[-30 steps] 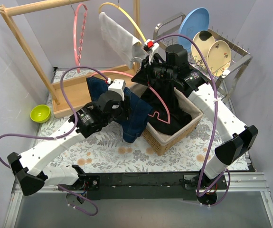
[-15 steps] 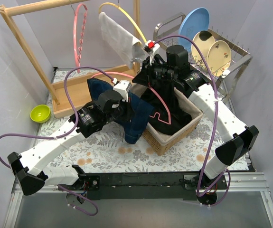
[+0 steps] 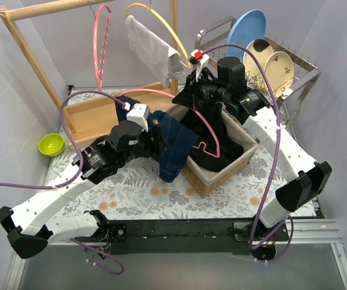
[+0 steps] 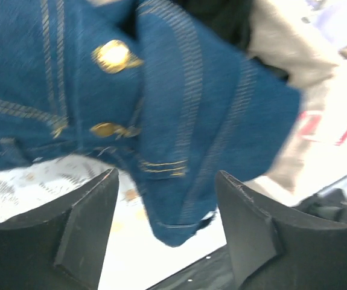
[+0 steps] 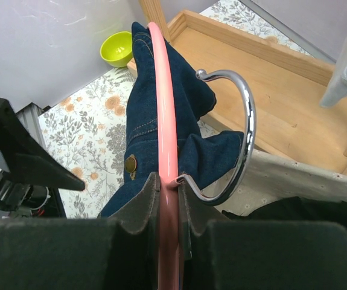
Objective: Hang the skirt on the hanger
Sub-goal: Place skirt on hanger
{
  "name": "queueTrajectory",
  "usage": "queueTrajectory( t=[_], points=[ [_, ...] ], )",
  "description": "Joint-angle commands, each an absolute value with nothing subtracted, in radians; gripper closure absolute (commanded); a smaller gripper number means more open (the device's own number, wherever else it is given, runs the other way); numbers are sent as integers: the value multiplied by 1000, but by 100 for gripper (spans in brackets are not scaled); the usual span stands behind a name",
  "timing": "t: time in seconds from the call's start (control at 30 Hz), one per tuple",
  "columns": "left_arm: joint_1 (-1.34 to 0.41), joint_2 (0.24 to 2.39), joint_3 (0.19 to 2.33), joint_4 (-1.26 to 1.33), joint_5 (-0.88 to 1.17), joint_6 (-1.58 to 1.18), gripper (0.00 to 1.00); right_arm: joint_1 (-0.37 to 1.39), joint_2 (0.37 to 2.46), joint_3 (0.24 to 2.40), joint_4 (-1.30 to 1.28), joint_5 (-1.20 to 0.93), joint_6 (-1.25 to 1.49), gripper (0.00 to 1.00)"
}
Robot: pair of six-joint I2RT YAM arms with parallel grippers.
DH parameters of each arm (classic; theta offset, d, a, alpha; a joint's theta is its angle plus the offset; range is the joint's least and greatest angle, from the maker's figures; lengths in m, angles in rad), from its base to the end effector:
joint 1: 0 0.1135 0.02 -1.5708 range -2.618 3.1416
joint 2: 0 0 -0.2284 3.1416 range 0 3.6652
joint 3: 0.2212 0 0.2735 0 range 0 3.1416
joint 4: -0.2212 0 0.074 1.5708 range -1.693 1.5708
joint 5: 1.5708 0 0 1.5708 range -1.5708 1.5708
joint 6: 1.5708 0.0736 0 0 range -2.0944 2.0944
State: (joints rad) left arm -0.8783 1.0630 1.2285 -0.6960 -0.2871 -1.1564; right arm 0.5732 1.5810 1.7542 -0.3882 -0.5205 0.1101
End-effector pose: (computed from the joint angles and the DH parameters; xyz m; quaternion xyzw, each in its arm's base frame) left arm 0.1993 -0.2076 0.3431 -0.1894 0.8407 -0.3532 0.3642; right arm 0.3242 0.2528 0.4176 -0.3298 0.6955 0.3919 0.5039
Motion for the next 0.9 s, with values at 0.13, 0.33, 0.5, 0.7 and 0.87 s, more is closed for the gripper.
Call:
queueTrajectory(
  t=[0.13,0.33,0.5,0.7,0.87],
  points=[
    [-870,1132,1195,-621,-286,-1109,35,565,1509,1750,-249,-565,153,99],
    [-853,1180,1210,-581,-190,-1091,72,565,1500,1749,-249,-569,153,99],
    [-853,1157,1287,-516,76,-1092,89,563,1505,1744,-247,-565,146,99],
    [-853,1210,1370,-529,287,-1106,79,561,1511,1743,-242,-566,150,99],
    [-854,1301,1365,-591,391,-1092,45,561,1505,1738,-242,-563,150,99]
  ],
)
